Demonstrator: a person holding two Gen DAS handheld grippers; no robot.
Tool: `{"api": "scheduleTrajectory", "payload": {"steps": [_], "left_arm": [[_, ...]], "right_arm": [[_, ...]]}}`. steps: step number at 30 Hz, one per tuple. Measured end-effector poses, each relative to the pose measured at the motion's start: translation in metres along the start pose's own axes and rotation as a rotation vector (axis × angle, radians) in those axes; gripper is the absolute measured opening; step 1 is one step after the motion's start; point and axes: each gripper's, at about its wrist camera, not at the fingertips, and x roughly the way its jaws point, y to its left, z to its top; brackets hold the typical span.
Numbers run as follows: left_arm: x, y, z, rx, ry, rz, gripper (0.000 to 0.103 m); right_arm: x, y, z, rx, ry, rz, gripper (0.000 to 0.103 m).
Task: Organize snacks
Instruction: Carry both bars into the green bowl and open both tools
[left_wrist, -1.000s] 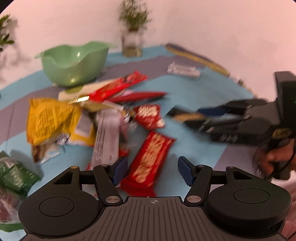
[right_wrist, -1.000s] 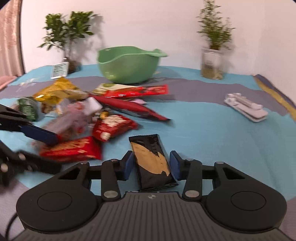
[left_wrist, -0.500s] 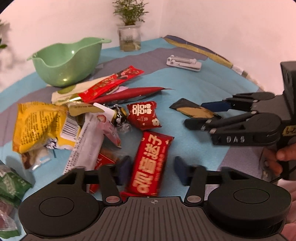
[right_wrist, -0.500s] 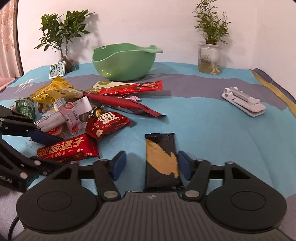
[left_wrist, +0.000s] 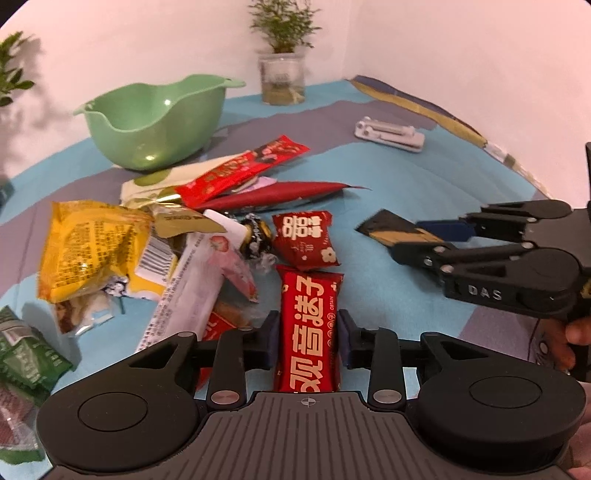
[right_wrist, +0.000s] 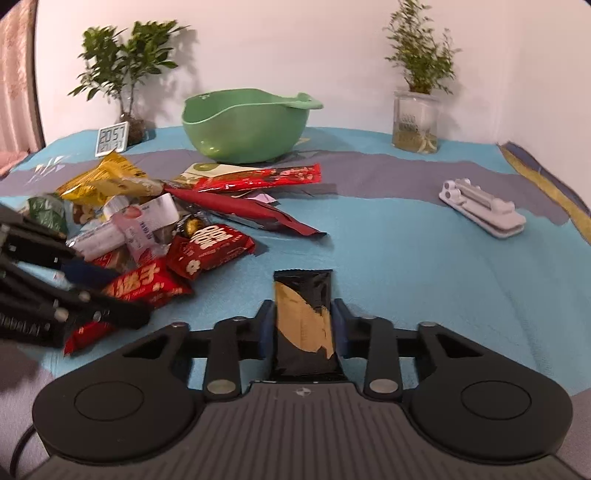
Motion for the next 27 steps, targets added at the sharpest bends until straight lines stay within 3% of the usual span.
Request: {"api": "scheduleTrajectory", "payload": {"steps": [7, 13, 19, 27], "left_arm": [[-0.041, 0.007, 0.004, 0.001, -0.08, -0.005, 0.095], [-0.068, 0.024, 0.032, -0.027, -0.166, 0.005, 0.095], [-0.066, 0.058, 0.079, -0.084, -0.192, 0.07, 0.095], [-0.033, 0.111, 0.144, -0.147, -0.185, 0.157, 0.095]], "right_arm": [[-0.021, -0.009, 0.013, 0.038, -0.023, 0.125, 0.036], [-0.022, -0.015, 0.047, 0.07, -0.068, 0.238, 0.036], [0.007, -0.011, 0.094, 0.048, -0.118, 0.287, 0.036], [0.069, 0.0, 0.168, 0.02, -0.156, 0.316, 0.036]]}}
